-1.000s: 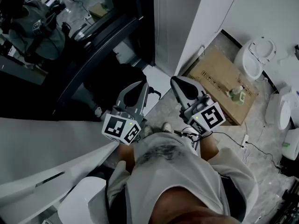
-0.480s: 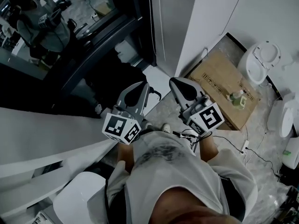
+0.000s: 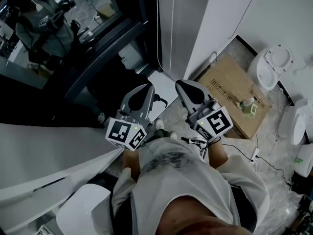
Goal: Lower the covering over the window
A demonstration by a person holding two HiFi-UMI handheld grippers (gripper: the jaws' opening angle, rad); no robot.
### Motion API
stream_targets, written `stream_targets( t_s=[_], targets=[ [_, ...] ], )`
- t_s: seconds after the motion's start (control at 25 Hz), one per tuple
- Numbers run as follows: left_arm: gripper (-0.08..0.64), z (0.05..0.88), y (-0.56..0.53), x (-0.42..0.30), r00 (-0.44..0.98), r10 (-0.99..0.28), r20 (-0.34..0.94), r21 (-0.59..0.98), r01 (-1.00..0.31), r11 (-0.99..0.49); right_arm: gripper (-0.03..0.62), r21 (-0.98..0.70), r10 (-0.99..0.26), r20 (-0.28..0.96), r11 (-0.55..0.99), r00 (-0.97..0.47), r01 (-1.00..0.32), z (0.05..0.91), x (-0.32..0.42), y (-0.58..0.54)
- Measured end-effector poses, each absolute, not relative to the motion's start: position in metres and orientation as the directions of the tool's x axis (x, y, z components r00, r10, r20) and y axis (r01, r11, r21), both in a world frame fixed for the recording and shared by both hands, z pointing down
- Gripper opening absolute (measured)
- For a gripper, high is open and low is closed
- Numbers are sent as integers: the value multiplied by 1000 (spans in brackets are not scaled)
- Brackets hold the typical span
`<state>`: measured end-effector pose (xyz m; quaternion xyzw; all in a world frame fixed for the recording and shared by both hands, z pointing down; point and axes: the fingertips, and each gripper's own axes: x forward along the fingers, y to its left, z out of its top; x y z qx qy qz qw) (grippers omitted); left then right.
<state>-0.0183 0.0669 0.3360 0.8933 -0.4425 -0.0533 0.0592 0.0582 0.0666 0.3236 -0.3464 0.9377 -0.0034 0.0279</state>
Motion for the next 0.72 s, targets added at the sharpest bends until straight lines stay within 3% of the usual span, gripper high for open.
stream_targets(
  t_s=[0.72],
  targets=[
    [8, 334, -28, -45, 646, -761, -55, 182, -743, -644, 17, -27, -699, -27, 715, -714, -699, 318, 26, -21]
  ],
)
